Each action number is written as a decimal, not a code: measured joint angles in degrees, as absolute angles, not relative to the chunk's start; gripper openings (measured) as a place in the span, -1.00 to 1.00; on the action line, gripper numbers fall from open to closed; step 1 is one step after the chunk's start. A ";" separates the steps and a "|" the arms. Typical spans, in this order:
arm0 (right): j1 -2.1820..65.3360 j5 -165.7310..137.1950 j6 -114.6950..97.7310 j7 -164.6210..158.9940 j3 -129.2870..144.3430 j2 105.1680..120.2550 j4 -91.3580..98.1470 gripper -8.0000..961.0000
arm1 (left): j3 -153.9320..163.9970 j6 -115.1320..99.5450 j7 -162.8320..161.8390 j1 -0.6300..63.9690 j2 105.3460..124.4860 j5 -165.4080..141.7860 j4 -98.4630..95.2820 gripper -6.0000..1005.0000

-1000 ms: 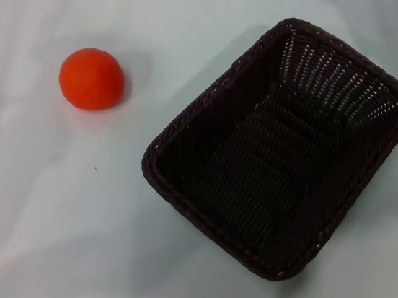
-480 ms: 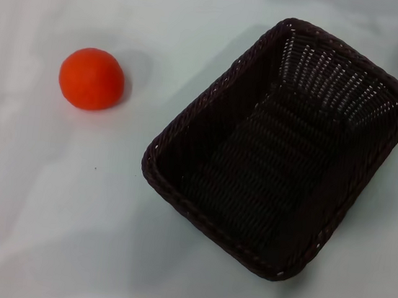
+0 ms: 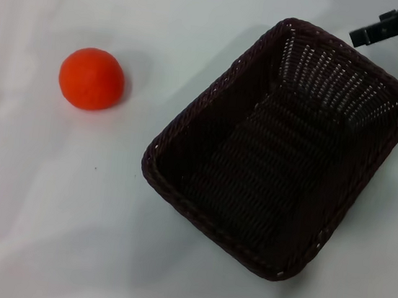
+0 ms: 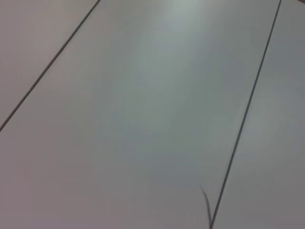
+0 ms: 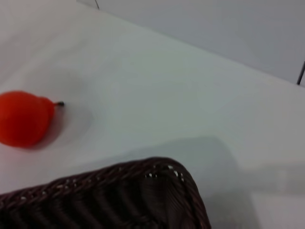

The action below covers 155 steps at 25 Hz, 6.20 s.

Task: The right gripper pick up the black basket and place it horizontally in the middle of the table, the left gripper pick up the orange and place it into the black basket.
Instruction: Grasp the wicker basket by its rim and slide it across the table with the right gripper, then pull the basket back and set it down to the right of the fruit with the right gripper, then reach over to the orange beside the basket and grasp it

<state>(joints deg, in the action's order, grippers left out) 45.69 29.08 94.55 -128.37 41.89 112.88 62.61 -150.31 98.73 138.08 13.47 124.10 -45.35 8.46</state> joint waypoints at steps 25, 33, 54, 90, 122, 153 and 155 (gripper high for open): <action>46.13 26.82 83.38 -124.02 48.00 113.54 49.40 0.04 | -150.08 98.60 138.01 14.15 124.28 -45.35 8.16 0.59; 45.85 28.69 86.67 -124.03 46.09 112.70 49.12 -0.51 | -150.20 98.61 138.04 14.33 124.28 -45.35 7.95 0.59; 40.27 44.26 92.30 -130.77 24.08 107.80 34.83 -0.62 | -150.20 95.55 138.08 15.72 124.07 -45.35 8.12 0.59; 35.18 46.58 82.10 -135.18 18.65 114.50 29.72 -0.22 | -150.29 93.36 138.07 16.92 123.92 -45.35 8.77 0.59; 31.95 61.18 88.91 -134.84 20.09 108.54 30.48 0.63 | -128.83 72.92 134.22 15.14 117.66 -61.98 17.51 0.59; 32.85 61.35 85.27 -131.20 20.04 110.54 28.83 0.62 | -121.18 62.95 127.14 22.38 118.23 -74.00 17.30 0.46; 32.92 61.35 85.22 -130.92 20.04 110.56 28.77 0.62 | -120.82 62.15 127.02 22.45 118.33 -74.00 17.44 0.38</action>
